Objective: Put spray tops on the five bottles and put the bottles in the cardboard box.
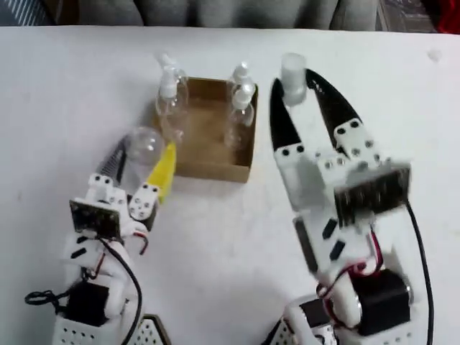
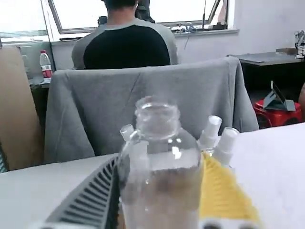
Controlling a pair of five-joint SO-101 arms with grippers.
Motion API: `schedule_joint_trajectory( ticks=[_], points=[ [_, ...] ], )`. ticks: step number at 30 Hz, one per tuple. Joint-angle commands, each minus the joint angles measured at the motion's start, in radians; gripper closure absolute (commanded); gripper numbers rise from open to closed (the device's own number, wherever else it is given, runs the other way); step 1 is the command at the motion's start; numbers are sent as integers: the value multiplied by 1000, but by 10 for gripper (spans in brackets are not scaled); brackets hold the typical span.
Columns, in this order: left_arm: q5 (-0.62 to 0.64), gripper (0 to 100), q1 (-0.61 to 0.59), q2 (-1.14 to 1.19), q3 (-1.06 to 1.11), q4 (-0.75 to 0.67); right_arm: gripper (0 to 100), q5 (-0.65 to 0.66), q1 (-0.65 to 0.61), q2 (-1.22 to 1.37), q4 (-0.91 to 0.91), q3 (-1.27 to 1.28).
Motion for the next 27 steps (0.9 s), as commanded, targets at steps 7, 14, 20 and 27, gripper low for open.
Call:
schedule_joint_trajectory(
  ticks=[7,14,20,27],
  points=[
    [14,980,156,-18,21,-29,983,-31,-127,-122,-443,91],
    [14,980,186,-18,114,-40,983,-273,-136,-97,-504,95],
    [12,980,185,-18,173,-69,983,-365,-173,27,-501,98],
    [12,980,136,-18,215,-120,983,-365,-272,97,-395,107]
  ],
)
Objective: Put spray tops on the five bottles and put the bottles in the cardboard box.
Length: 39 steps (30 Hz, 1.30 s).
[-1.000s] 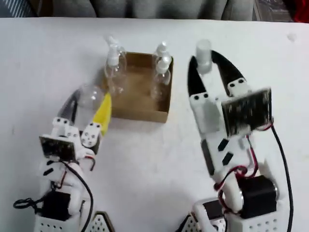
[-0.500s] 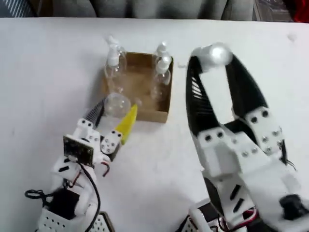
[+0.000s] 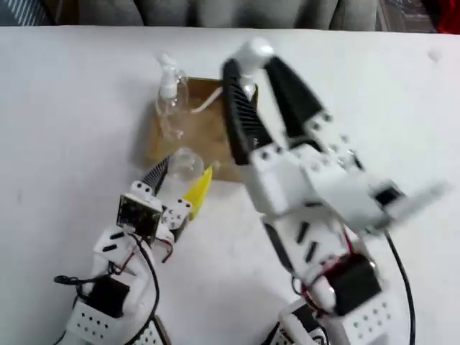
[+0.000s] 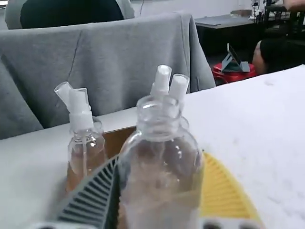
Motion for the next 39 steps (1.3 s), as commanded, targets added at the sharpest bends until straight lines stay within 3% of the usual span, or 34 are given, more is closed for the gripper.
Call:
schedule_joint_trajectory(
  ticks=[1,6,16,31,39],
  points=[
    [12,980,-47,-19,-3,-32,983,-9,-44,24,94,-9],
    [12,980,-47,-19,-3,-31,983,-9,-45,25,157,-8],
    [12,980,-47,-19,-3,-29,983,-8,-47,27,50,69],
    [12,980,-45,-19,-3,-29,983,-6,-114,28,44,87],
    [12,980,-45,-19,-3,-29,983,43,-88,68,44,89]
  ],
)
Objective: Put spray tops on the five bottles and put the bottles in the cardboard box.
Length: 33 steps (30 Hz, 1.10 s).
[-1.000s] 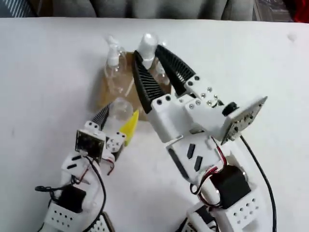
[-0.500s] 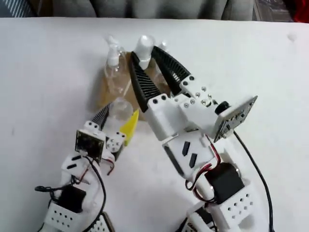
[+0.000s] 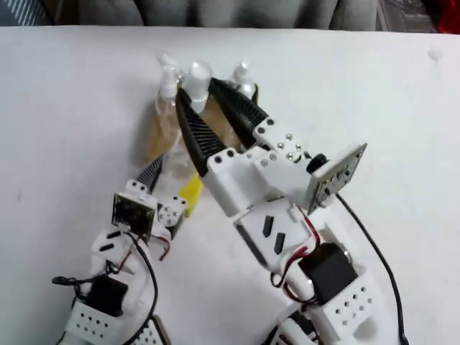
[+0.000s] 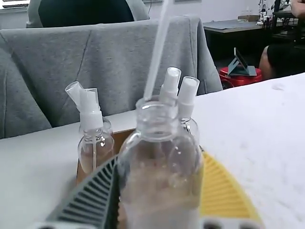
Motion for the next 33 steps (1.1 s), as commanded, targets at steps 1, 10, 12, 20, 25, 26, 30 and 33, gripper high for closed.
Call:
schedule_joint_trajectory(
  ticks=[1,10,12,20,25,26,30,33],
  points=[
    [12,980,-8,-19,-3,-23,983,52,15,39,-21,-5],
    [12,980,-8,-19,-3,-5,983,58,35,58,-21,12],
    [12,980,-8,-19,-3,-5,983,60,31,58,-21,32],
    [12,980,-8,-19,-3,-5,983,61,30,58,-21,143],
    [12,980,-8,-19,-3,-5,983,63,-18,58,-19,199],
    [12,980,-8,-19,-3,-5,983,63,-27,56,-19,210],
    [12,980,-8,-19,-3,-5,981,57,-42,56,-21,241],
    [12,980,-8,-19,-3,-5,981,57,-42,58,-15,250]
  ],
)
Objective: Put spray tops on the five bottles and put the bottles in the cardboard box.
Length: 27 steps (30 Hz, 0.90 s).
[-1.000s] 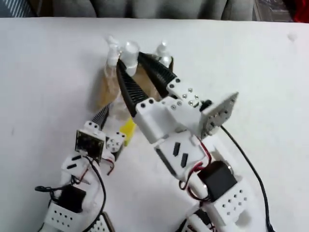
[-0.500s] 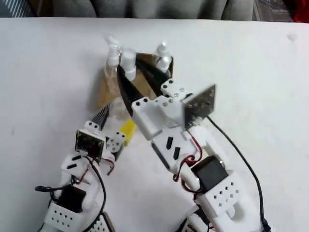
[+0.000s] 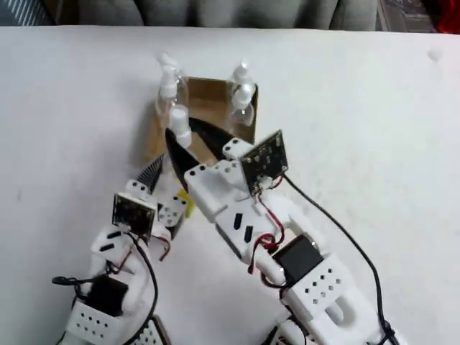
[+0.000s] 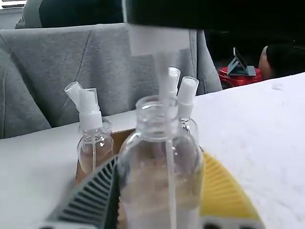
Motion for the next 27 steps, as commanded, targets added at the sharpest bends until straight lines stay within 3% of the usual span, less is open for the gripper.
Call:
schedule_joint_trajectory(
  ticks=[1,3,8,10,18,25,27],
  points=[
    [12,980,-8,-19,-3,-5,980,9,-12,1,-12,-8],
    [12,980,-8,-19,-3,-5,968,12,-12,1,-4,-6],
    [12,980,-8,-19,-3,-5,800,15,-56,1,47,-11],
    [12,980,-8,-19,-3,-5,784,15,-65,-8,45,-15],
    [12,980,-10,-19,-3,-5,824,15,-36,-61,81,-118],
    [12,980,-10,-19,-3,-5,982,15,53,-116,150,-167],
    [12,980,-10,-19,-3,-5,975,15,87,-119,151,-167]
  ],
)
